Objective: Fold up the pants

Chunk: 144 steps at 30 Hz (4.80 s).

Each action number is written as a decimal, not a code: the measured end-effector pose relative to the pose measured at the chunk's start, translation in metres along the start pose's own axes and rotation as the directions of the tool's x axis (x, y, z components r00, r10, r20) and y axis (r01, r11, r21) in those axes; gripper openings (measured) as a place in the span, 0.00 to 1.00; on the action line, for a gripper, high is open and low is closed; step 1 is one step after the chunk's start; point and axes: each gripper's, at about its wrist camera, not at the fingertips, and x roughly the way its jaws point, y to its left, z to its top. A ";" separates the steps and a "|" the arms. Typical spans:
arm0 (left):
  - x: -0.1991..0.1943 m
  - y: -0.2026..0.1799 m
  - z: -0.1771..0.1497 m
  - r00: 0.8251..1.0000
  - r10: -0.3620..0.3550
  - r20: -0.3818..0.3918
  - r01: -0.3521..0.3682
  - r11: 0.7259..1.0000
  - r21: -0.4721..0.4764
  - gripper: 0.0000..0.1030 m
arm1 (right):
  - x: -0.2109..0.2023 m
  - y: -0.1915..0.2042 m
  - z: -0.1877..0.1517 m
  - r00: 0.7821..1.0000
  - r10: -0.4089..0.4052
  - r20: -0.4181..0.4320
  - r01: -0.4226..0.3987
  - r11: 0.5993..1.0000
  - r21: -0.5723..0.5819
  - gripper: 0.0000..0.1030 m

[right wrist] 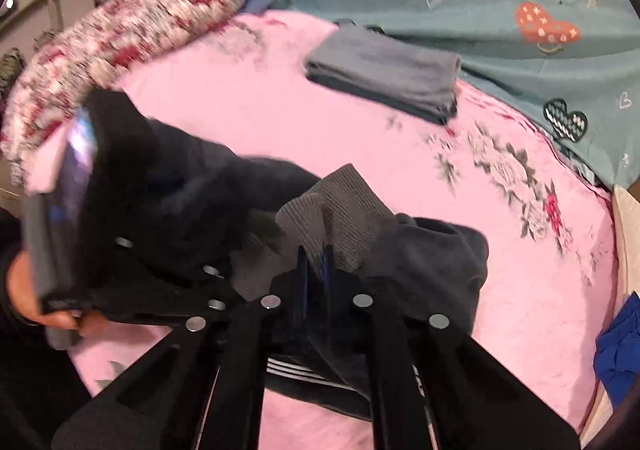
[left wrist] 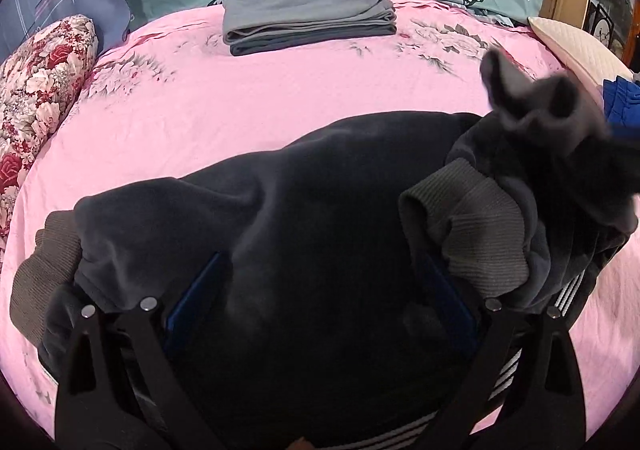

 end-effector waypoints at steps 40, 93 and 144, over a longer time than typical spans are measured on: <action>-0.071 0.208 -0.104 0.994 -0.108 -0.017 0.080 0.821 -0.566 0.94 | 0.158 0.202 0.154 0.907 0.134 -0.400 -0.282 0.897 -0.341 0.53; -0.177 -0.010 0.025 0.892 -0.275 0.360 0.273 0.960 0.056 0.53 | -0.058 -0.074 0.108 0.875 0.455 0.168 -0.476 0.872 0.114 0.34; -0.027 0.025 0.021 0.897 -0.442 -0.005 0.434 0.883 -0.177 0.98 | -0.033 -0.188 -0.119 0.964 0.202 0.173 -0.265 0.693 0.670 0.99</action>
